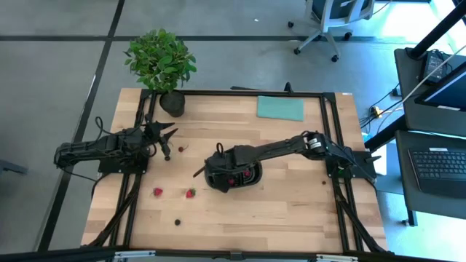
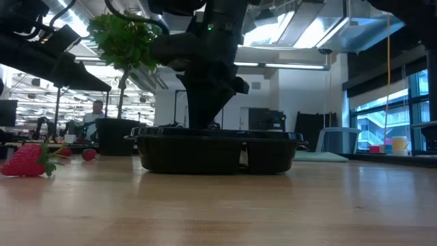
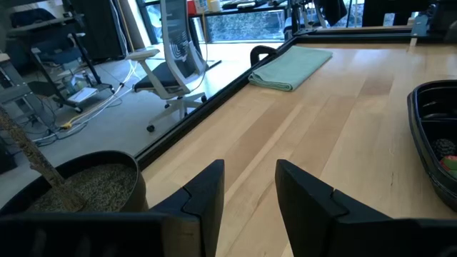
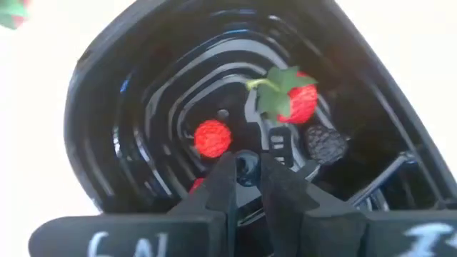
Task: Pick and placing Produce into tupperware
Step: Put the bottom blueberry into the left section of the black bin
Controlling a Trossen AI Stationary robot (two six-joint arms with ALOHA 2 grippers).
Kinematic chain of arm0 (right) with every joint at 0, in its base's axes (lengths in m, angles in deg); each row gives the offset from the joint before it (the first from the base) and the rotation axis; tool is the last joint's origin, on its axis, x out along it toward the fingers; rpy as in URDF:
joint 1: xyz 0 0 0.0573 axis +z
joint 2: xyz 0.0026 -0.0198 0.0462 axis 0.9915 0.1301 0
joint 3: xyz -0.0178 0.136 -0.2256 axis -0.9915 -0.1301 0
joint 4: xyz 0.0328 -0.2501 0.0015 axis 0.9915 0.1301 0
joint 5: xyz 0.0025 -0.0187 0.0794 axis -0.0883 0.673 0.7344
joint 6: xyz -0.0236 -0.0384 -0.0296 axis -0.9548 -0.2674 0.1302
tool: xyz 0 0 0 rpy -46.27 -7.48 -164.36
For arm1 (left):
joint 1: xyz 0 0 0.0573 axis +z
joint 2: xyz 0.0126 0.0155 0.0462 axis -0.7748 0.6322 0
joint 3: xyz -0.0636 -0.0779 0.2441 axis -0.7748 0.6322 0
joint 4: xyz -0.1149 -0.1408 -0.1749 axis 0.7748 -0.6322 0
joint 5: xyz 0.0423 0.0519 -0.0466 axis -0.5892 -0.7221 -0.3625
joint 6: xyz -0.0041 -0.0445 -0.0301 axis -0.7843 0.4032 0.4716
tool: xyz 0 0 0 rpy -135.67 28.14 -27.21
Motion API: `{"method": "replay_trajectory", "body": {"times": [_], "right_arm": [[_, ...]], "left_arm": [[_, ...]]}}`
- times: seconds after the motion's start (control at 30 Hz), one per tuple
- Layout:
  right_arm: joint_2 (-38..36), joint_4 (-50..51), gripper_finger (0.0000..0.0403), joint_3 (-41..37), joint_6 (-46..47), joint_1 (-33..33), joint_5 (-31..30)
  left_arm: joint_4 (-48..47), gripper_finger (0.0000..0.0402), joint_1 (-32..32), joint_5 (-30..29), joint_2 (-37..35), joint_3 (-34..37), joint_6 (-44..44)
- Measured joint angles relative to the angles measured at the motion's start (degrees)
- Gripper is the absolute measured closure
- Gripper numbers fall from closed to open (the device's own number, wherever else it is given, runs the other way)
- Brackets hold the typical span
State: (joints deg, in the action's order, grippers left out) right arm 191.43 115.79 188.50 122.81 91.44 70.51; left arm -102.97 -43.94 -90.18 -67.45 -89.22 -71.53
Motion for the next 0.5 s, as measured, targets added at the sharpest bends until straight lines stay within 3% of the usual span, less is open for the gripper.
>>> {"method": "replay_trajectory", "body": {"times": [0.5], "right_arm": [[-0.01,-0.01,0.0303,0.0,0.11,-0.25,0.11]], "left_arm": [[0.01,0.0282,-0.01,0.0,-0.02,-0.02,-0.02]]}}
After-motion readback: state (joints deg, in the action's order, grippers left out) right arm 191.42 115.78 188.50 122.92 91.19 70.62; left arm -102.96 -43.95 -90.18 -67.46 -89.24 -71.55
